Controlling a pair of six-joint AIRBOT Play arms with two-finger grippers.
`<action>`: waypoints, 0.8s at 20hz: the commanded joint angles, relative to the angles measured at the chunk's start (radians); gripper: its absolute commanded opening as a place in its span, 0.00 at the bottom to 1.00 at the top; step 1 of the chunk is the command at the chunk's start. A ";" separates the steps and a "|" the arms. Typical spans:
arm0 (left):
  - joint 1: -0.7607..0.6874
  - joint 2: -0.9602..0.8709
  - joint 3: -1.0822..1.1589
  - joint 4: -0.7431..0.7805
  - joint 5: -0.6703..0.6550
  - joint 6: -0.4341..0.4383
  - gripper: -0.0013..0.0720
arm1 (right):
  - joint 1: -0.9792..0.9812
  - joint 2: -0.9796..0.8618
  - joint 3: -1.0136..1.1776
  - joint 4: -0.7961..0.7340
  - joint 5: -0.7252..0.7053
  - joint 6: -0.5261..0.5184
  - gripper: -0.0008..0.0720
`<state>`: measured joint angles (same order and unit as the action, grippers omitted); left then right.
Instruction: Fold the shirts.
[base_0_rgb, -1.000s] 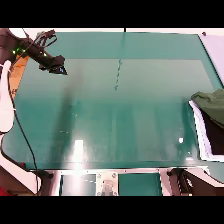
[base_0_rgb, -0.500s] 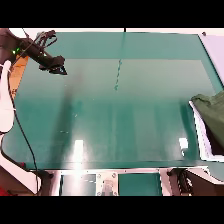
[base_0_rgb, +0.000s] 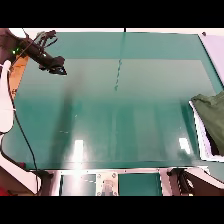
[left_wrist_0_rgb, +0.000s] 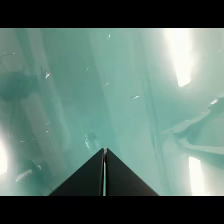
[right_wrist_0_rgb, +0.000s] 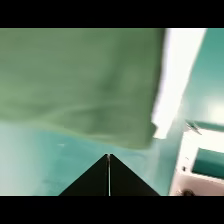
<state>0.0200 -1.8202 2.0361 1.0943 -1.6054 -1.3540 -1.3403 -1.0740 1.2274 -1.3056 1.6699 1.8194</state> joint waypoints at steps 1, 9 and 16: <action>0.001 0.040 -0.002 -0.001 0.032 0.000 0.04 | 0.219 -0.021 0.133 0.041 -0.063 0.001 0.04; 0.001 0.385 -0.510 -0.001 0.127 -0.009 0.04 | 0.997 -0.010 -0.060 0.041 -0.317 -0.100 0.04; 0.001 0.819 -1.152 0.000 0.266 -0.014 0.04 | 1.391 -0.011 -0.258 0.041 -0.530 -0.099 0.04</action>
<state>0.0200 -1.1397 1.0817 1.0943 -1.3956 -1.3670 -0.0879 -1.0851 1.0248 -1.2648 1.2358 1.7233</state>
